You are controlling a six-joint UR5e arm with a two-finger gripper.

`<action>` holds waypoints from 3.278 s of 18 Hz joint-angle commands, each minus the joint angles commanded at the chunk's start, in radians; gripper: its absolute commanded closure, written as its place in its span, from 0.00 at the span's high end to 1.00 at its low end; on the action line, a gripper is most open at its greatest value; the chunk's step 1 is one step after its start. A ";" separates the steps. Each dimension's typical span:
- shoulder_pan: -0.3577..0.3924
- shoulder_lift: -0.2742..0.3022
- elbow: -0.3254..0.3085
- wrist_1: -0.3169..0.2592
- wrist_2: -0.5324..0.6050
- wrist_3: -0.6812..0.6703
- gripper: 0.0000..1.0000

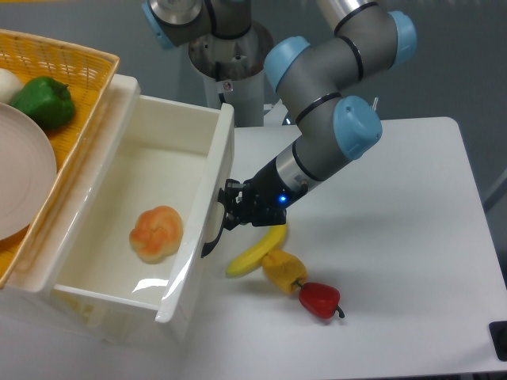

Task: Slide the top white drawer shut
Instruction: 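Push the drawer front inward into the cabinet with the gripper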

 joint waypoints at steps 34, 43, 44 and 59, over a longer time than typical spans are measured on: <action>-0.141 0.034 -0.005 0.000 0.000 -0.118 0.00; -0.190 0.034 -0.006 0.005 0.003 -0.141 0.00; -0.196 0.034 -0.006 0.006 0.003 -0.146 0.00; -0.232 0.035 -0.009 0.006 0.014 -0.153 0.00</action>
